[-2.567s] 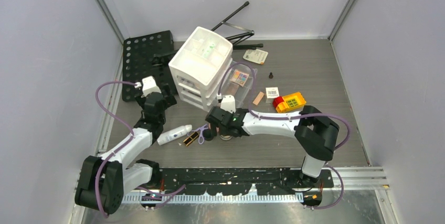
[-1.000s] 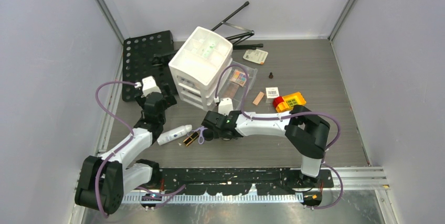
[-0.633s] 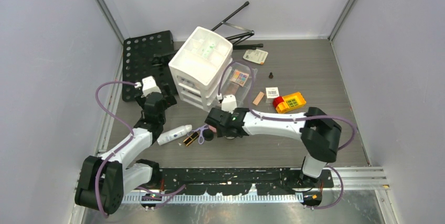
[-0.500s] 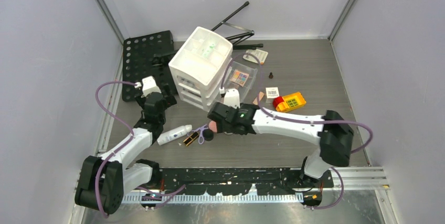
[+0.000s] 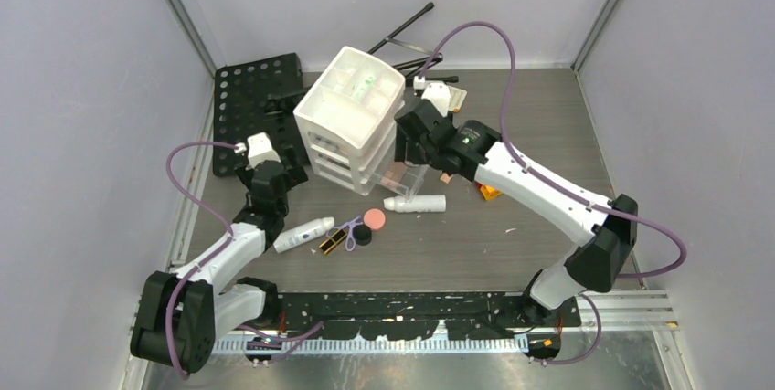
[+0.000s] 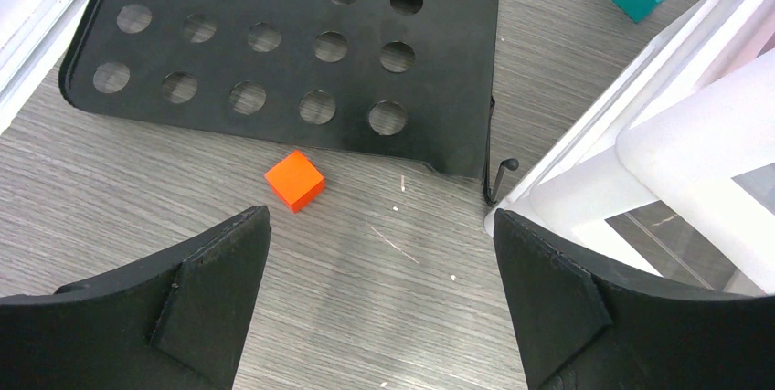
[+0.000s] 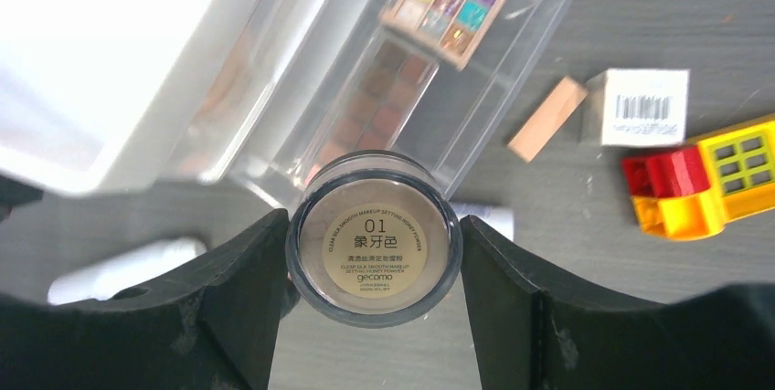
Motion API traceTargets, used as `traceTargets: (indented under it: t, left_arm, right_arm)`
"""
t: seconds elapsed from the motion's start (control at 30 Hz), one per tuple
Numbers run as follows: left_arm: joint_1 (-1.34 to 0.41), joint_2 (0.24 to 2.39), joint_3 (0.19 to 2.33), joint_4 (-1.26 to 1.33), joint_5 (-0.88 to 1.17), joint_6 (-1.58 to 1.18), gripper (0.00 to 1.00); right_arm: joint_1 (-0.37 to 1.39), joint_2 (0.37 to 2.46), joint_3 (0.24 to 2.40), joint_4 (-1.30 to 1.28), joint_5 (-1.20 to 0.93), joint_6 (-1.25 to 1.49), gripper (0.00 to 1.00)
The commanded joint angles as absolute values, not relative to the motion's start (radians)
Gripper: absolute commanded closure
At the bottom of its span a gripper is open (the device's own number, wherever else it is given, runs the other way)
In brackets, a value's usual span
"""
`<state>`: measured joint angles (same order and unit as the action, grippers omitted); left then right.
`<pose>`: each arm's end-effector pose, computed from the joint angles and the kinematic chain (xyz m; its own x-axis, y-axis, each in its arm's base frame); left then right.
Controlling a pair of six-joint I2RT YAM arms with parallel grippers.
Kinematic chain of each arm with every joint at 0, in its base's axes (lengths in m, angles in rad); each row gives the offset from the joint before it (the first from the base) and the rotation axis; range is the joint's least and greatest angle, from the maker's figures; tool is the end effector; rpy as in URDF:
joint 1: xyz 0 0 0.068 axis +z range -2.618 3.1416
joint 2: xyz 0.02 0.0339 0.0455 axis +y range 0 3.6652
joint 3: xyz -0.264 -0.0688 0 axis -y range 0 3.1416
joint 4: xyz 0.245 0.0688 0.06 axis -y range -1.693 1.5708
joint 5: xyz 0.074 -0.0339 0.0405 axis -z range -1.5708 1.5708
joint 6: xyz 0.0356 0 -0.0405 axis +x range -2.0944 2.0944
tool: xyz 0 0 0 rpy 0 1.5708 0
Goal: Organize the makeup
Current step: Place the makeup in the drawer.
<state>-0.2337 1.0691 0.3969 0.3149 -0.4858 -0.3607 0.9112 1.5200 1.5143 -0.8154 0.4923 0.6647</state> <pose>0.2188 -0.0350 0.2025 -0.2404 -0.2636 -0.9342 -0.3266 0.9283 -0.1778 0.2117 0.2455 0.3586 -0.6608 0.0349 -0.7497 -0.1161 0.9821 0.1480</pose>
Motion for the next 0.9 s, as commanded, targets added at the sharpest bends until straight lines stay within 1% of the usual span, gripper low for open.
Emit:
traceTargets:
  t: [0.0, 0.2, 0.53, 0.87]
  left_arm:
    - [-0.234, 1.057, 0.42, 0.348, -0.506, -0.365, 0.06]
    - [-0.234, 1.056, 0.42, 0.348, -0.512, -0.365, 0.05]
    - [-0.234, 1.059, 0.422, 0.35, -0.508, -0.365, 0.06]
    - [-0.234, 1.058, 0.422, 0.35, -0.508, -0.365, 0.05]
  right_arm:
    - [0.85, 1.59, 1.619, -0.801, 0.465, 0.556, 0.5]
    - [0.782, 1.697, 1.69, -0.792, 0.438, 0.522, 0.52]
    - [0.766, 1.787, 1.647, -0.708, 0.359, 0.48, 0.52]
    - [0.767, 1.787, 1.597, -0.7, 0.329, 0.47, 0.52]
